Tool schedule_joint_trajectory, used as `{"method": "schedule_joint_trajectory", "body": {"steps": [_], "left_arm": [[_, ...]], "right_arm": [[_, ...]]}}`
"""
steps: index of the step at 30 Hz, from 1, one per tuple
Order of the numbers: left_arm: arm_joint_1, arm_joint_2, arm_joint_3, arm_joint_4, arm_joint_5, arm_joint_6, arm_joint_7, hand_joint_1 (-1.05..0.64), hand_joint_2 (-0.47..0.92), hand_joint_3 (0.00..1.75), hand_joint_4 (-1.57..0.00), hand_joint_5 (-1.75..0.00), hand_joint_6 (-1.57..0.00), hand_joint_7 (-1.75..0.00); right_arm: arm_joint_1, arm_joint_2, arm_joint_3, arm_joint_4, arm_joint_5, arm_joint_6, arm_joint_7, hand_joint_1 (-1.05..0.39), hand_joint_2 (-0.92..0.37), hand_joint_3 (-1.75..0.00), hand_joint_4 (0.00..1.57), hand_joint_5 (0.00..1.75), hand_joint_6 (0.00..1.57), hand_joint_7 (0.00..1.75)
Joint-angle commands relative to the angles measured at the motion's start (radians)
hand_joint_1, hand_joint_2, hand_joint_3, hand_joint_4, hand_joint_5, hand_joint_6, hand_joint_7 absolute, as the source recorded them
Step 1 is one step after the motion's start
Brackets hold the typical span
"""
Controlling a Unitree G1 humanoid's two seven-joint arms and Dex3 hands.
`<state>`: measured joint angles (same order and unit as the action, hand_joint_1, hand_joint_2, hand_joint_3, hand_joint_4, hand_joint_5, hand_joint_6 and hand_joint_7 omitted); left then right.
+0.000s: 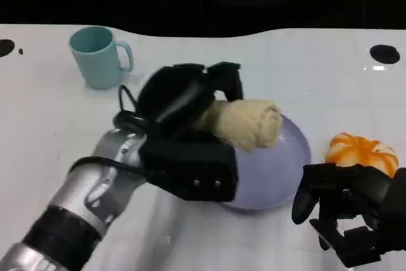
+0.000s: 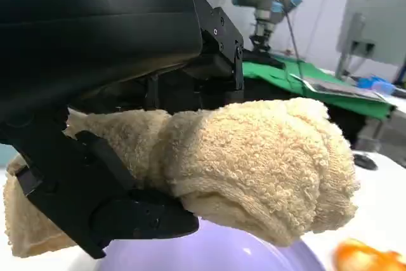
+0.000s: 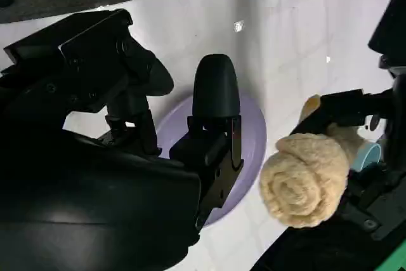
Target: Grasp the towel on the left side of the plate with the left hand and place it into the plate.
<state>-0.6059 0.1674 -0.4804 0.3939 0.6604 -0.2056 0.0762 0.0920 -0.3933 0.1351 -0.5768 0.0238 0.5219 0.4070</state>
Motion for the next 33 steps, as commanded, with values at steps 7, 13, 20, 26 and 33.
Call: {"method": "schedule_joint_trajectory", "body": {"steps": [7, 13, 20, 26, 33], "left_arm": [[-0.018, -0.057, -0.022, 0.072, -0.019, 0.026, -0.108, -0.19, 0.54, 1.06, -0.82, -1.75, -0.75, -1.36], [-0.016, -0.019, -0.049, 0.042, 0.031, 0.058, -0.184, -0.3, 0.91, 0.19, -0.48, -1.05, -0.67, -0.15], [-0.004, 0.006, -0.045, -0.012, 0.046, 0.087, -0.219, -0.63, 0.92, 0.12, -0.17, -0.42, -0.3, 0.0], [0.012, 0.04, -0.016, -0.059, 0.028, 0.094, -0.242, -0.75, 0.92, 0.14, -0.07, -0.43, -0.21, 0.0], [0.07, 0.073, 0.064, -0.189, -0.086, 0.139, -0.332, -0.61, 0.92, 0.21, -0.14, -0.68, -0.36, -0.08]], "right_arm": [[0.0, -0.015, 0.003, -0.009, -0.003, 0.015, 0.004, 0.02, -0.55, -1.12, 0.7, 1.7, 0.7, 1.43], [0.002, -0.016, -0.002, -0.003, 0.0, 0.0, 0.008, 0.02, -0.55, -1.12, 0.71, 1.7, 0.71, 1.43], [0.003, -0.017, -0.01, 0.001, 0.006, -0.004, 0.014, 0.02, -0.54, -1.13, 0.71, 1.69, 0.71, 1.43], [0.003, -0.016, -0.012, -0.004, 0.008, 0.008, 0.013, 0.03, -0.55, -1.13, 0.7, 1.7, 0.7, 1.43], [0.005, -0.016, -0.013, -0.008, 0.005, 0.008, 0.009, 0.04, -0.56, -1.12, 0.69, 1.7, 0.7, 1.45]]}}
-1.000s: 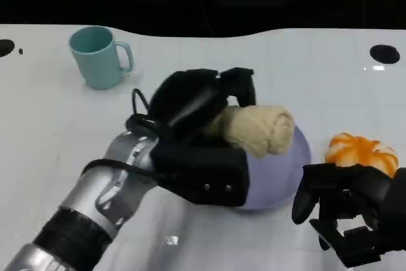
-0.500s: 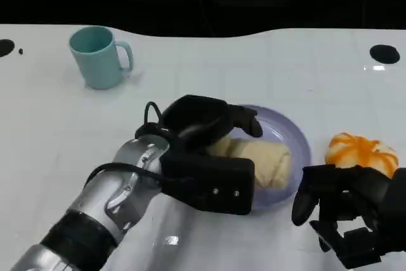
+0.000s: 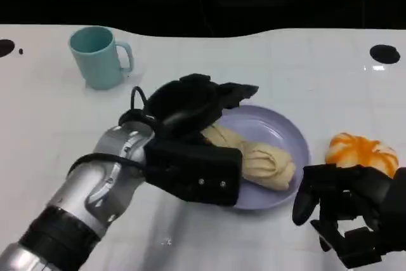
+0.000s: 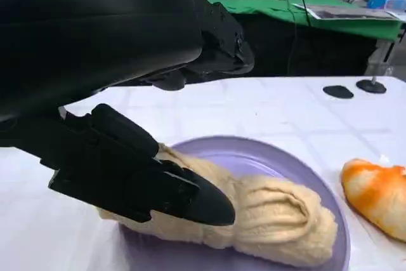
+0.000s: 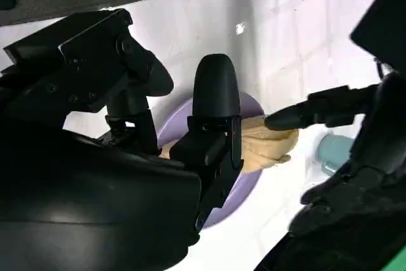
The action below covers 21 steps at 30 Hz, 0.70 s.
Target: Grasp the towel on the left side of the plate with the left hand and place it into the plate.
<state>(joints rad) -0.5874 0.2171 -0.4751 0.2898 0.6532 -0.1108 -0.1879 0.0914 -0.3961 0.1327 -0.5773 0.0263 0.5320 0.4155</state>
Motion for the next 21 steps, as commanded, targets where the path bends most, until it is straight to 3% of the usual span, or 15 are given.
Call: {"method": "schedule_joint_trajectory", "body": {"steps": [1, 4, 7, 10, 16, 18, 21], "left_arm": [[0.071, 0.029, 0.083, -0.124, -0.112, 0.067, -0.096, -0.55, 0.92, 0.22, -0.2, -0.71, -0.42, -0.1], [0.119, 0.036, 0.142, -0.227, -0.194, 0.154, -0.17, -0.44, 0.92, 0.24, -0.5, -0.69, -0.6, -0.11], [0.195, 0.051, 0.216, -0.337, -0.294, 0.212, -0.216, -0.36, 0.92, 0.25, -0.69, -0.72, -0.74, -0.14], [0.285, 0.036, 0.289, -0.412, -0.389, 0.218, -0.198, -0.27, 0.92, 0.23, -0.74, -0.76, -0.79, -0.15], [0.436, -0.035, 0.427, -0.581, -0.634, 0.398, -0.191, -0.17, 0.89, 0.35, -0.71, -1.16, -0.92, -0.29], [0.477, -0.054, 0.468, -0.656, -0.707, 0.506, -0.179, -0.16, 0.69, 0.76, -0.71, -1.26, -0.87, -0.58], [0.51, -0.058, 0.508, -0.751, -0.779, 0.664, -0.16, -0.15, 0.53, 1.12, -0.73, -1.37, -0.84, -0.81]], "right_arm": [[0.006, -0.012, -0.011, -0.009, 0.003, -0.001, 0.001, 0.04, -0.56, -1.12, 0.69, 1.7, 0.7, 1.45], [0.006, -0.013, -0.012, -0.013, 0.006, 0.006, 0.003, 0.04, -0.56, -1.11, 0.68, 1.7, 0.69, 1.45], [0.004, -0.013, -0.014, -0.011, 0.008, 0.002, 0.004, 0.05, -0.57, -1.11, 0.69, 1.69, 0.69, 1.45], [-0.001, -0.012, -0.017, -0.005, 0.012, 0.006, 0.005, 0.04, -0.57, -1.1, 0.69, 1.69, 0.69, 1.45], [-0.005, -0.015, -0.014, -0.002, 0.01, 0.003, 0.009, 0.04, -0.57, -1.1, 0.69, 1.69, 0.69, 1.45], [-0.006, -0.014, -0.013, -0.004, 0.009, 0.007, 0.008, 0.04, -0.57, -1.1, 0.7, 1.69, 0.7, 1.45], [-0.006, -0.013, -0.012, -0.006, 0.008, 0.012, 0.006, 0.04, -0.57, -1.1, 0.7, 1.69, 0.7, 1.45]]}}
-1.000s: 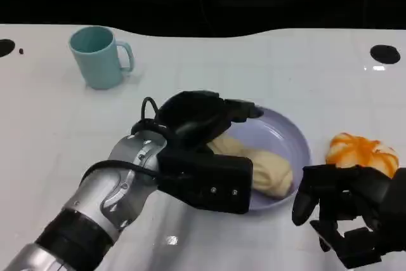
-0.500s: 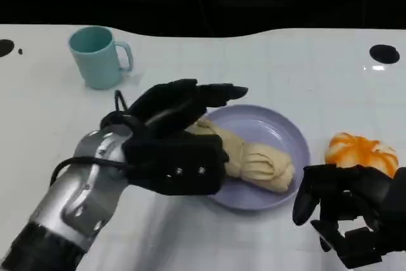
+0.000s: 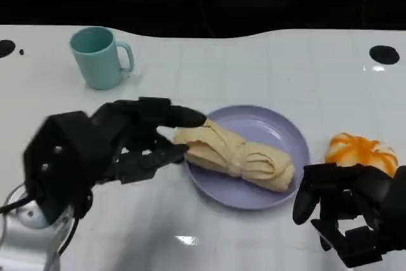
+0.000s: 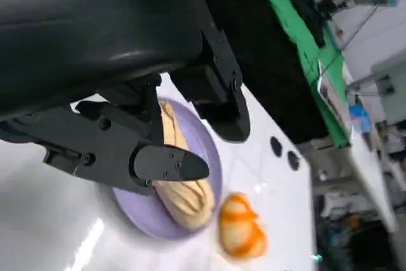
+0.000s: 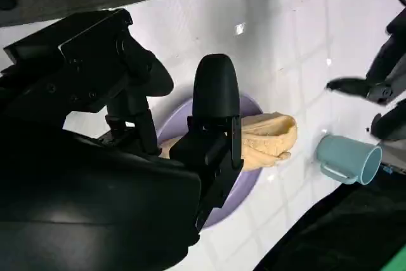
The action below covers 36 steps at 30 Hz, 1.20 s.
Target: Grasp the towel on the left side of the plate with the left hand and place it into the plate.
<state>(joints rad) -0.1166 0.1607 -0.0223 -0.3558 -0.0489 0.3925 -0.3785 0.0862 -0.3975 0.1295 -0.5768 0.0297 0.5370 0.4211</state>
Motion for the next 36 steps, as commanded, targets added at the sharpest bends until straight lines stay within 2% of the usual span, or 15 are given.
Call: {"method": "schedule_joint_trajectory", "body": {"steps": [1, 3, 4, 7, 10, 14, 23, 36], "left_arm": [[0.045, 0.001, 0.066, -0.132, -0.097, 0.207, 0.036, -0.15, 0.49, 1.2, -0.74, -1.41, -0.84, -0.85], [0.059, -0.002, 0.11, -0.189, -0.164, 0.324, 0.046, -0.16, 0.46, 1.25, -0.76, -1.48, -0.86, -0.93], [0.062, -0.003, 0.128, -0.21, -0.193, 0.371, 0.051, -0.16, 0.47, 1.28, -0.76, -1.54, -0.83, -1.07], [0.073, -0.039, 0.196, -0.263, -0.308, 0.515, 0.075, -0.15, 0.51, 1.3, -0.78, -1.64, -0.8, -1.3], [0.095, -0.056, 0.214, -0.279, -0.369, 0.555, 0.091, -0.13, 0.54, 1.28, -0.82, -1.71, -0.79, -1.46], [0.114, -0.026, 0.206, -0.262, -0.375, 0.564, 0.101, -0.13, 0.52, 1.3, -0.83, -1.74, -0.72, -1.64], [0.093, 0.024, 0.199, -0.176, -0.387, 0.564, 0.103, -0.09, 0.49, 1.38, -0.84, -1.75, -0.69, -1.72], [0.094, 0.039, 0.161, -0.134, -0.401, 0.518, 0.083, -0.13, 0.52, 1.3, -0.82, -1.75, -0.7, -1.69]], "right_arm": [[-0.001, -0.011, -0.009, -0.007, 0.003, 0.005, 0.0, 0.04, -0.57, -1.1, 0.7, 1.69, 0.7, 1.45], [0.0, -0.012, -0.011, -0.01, 0.001, 0.006, -0.002, 0.04, -0.57, -1.1, 0.7, 1.69, 0.7, 1.45], [0.0, -0.012, -0.012, -0.012, 0.001, 0.009, -0.003, 0.04, -0.57, -1.1, 0.7, 1.69, 0.7, 1.45], [0.0, -0.017, -0.02, -0.01, 0.004, 0.006, 0.001, 0.04, -0.57, -1.09, 0.7, 1.69, 0.7, 1.44], [0.003, -0.019, -0.024, -0.007, 0.005, -0.002, 0.004, 0.04, -0.57, -1.09, 0.7, 1.69, 0.7, 1.44], [0.009, -0.021, -0.025, -0.019, 0.007, 0.013, 0.006, 0.03, -0.58, -1.09, 0.69, 1.68, 0.69, 1.43], [0.013, -0.019, -0.023, -0.01, -0.001, -0.008, 0.002, 0.04, -0.58, -1.08, 0.7, 1.7, 0.7, 1.45], [0.022, -0.024, -0.041, -0.008, 0.005, -0.009, 0.008, 0.05, -0.57, -1.11, 0.69, 1.7, 0.69, 1.45]]}}
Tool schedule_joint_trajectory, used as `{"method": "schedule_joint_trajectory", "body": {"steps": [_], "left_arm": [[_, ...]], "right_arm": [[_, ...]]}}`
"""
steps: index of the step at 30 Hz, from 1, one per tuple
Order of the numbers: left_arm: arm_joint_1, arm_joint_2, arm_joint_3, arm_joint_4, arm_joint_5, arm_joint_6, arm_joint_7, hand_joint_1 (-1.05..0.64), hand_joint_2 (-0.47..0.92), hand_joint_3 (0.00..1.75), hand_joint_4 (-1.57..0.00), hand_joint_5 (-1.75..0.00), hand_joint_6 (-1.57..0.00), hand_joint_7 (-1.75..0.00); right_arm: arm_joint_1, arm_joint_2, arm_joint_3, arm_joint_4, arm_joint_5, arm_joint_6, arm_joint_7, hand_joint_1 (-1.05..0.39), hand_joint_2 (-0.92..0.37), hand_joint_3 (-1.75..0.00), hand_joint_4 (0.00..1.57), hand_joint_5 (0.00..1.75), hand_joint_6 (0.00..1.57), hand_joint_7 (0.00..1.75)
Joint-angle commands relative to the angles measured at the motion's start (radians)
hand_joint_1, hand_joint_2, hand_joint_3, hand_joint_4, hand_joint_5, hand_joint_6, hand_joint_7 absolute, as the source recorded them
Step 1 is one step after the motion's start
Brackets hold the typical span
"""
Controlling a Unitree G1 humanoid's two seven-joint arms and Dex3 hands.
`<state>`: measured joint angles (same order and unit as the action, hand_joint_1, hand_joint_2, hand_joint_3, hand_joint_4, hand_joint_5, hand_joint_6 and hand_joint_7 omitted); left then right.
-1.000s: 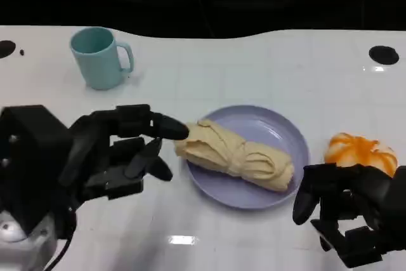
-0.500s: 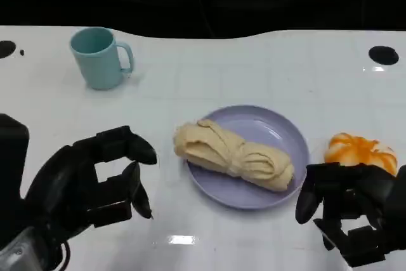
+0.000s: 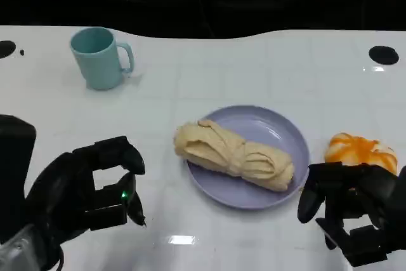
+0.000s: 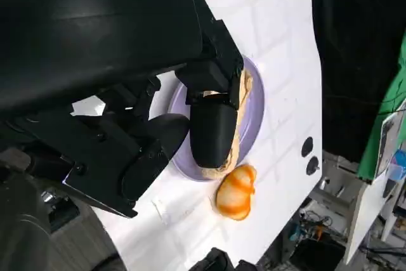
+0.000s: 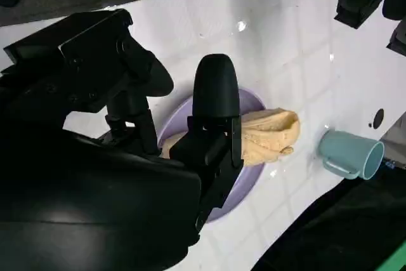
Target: Grasp the towel on the left side of the plate with the left hand and place it into the plate.
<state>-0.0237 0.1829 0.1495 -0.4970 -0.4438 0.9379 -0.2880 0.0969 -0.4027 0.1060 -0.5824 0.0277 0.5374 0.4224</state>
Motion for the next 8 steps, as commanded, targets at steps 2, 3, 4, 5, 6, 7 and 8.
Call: {"method": "schedule_joint_trajectory", "body": {"steps": [2, 3, 4, 5, 6, 7, 8], "left_arm": [[0.009, 0.027, -0.031, 0.01, 0.014, -0.06, -0.01, -0.13, 0.52, 1.3, -0.82, -1.75, -0.71, -1.69], [0.013, 0.034, -0.04, 0.006, 0.024, -0.067, -0.006, -0.13, 0.52, 1.3, -0.82, -1.75, -0.71, -1.69], [0.016, 0.039, -0.047, 0.002, 0.03, -0.073, -0.002, -0.12, 0.51, 1.3, -0.83, -1.75, -0.72, -1.68], [0.018, 0.04, -0.051, -0.005, 0.031, -0.071, 0.003, -0.12, 0.51, 1.31, -0.83, -1.75, -0.73, -1.67], [0.022, 0.041, -0.056, -0.011, 0.031, -0.07, 0.006, -0.11, 0.51, 1.32, -0.84, -1.75, -0.73, -1.66], [0.024, 0.042, -0.061, -0.015, 0.031, -0.072, 0.006, -0.1, 0.51, 1.32, -0.84, -1.75, -0.74, -1.65], [0.028, 0.044, -0.066, -0.016, 0.032, -0.075, 0.005, -0.1, 0.51, 1.33, -0.84, -1.75, -0.74, -1.64]], "right_arm": [[0.016, -0.021, -0.021, 0.007, 0.008, -0.023, 0.011, 0.05, -0.57, -1.11, 0.69, 1.7, 0.69, 1.45], [0.017, -0.025, -0.022, 0.011, 0.007, -0.03, 0.016, 0.05, -0.57, -1.11, 0.69, 1.7, 0.69, 1.45], [0.018, -0.029, -0.025, 0.014, 0.007, -0.035, 0.02, 0.05, -0.57, -1.11, 0.69, 1.69, 0.68, 1.45], [0.02, -0.03, -0.028, 0.014, 0.008, -0.034, 0.022, 0.05, -0.57, -1.12, 0.69, 1.69, 0.68, 1.45], [0.022, -0.03, -0.029, 0.015, 0.007, -0.038, 0.022, 0.05, -0.57, -1.12, 0.69, 1.68, 0.68, 1.45], [0.025, -0.03, -0.03, 0.016, 0.006, -0.042, 0.021, 0.05, -0.57, -1.12, 0.69, 1.68, 0.68, 1.45], [0.027, -0.026, -0.031, 0.02, 0.007, -0.048, 0.019, 0.06, -0.57, -1.12, 0.69, 1.68, 0.69, 1.45]]}}
